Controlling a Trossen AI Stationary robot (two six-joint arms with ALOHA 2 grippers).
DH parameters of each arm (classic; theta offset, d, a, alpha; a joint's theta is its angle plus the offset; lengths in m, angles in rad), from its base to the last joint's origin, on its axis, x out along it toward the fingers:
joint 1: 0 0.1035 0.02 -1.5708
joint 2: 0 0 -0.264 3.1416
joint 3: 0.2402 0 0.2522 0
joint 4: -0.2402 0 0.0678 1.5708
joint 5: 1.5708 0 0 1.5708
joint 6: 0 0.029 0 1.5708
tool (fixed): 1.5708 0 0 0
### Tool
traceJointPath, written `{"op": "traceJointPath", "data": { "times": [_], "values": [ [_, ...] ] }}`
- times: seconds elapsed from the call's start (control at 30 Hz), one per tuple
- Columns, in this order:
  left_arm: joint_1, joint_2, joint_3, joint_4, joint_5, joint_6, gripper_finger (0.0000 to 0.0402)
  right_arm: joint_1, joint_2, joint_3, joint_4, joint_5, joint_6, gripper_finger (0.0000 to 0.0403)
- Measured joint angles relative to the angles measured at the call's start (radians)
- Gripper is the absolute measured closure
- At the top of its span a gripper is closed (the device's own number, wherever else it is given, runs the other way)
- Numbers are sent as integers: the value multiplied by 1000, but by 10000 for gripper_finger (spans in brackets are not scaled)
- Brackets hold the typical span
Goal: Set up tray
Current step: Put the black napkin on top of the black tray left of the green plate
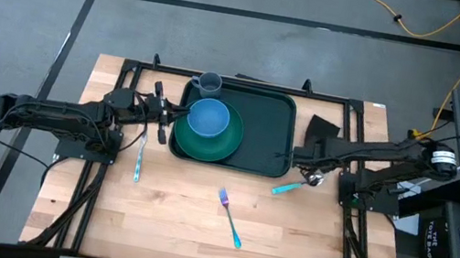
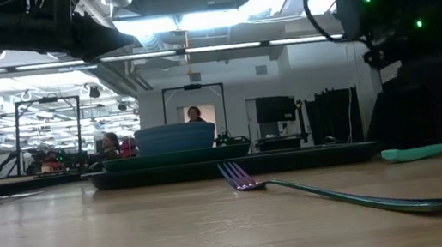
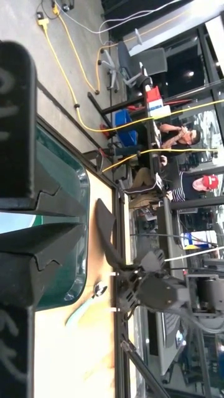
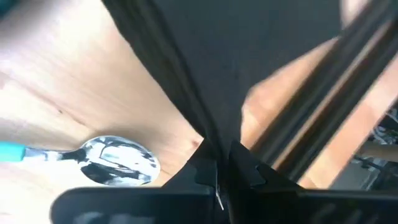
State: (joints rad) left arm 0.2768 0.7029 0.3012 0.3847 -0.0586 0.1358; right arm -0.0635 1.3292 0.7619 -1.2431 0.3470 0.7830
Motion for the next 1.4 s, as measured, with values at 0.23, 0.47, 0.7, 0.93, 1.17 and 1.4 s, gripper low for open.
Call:
{"op": "traceJointPath", "data": {
  "times": [0.23,0.47,0.7,0.93,1.17,1.4],
  "values": [
    [0,0,0,0,0,1,381,0,-29,157,-160,137,25,391],
    [0,0,0,0,0,1,382,0,-29,334,-309,258,55,391],
    [0,0,0,0,0,1,380,0,-30,443,-330,359,21,391],
    [0,0,0,0,0,1,382,0,-37,572,-328,364,-68,391],
    [0,0,0,0,0,1,378,2,-37,680,-328,367,-136,391],
    [0,0,0,0,0,1,377,2,-37,714,-328,363,-168,391]
  ]
}}
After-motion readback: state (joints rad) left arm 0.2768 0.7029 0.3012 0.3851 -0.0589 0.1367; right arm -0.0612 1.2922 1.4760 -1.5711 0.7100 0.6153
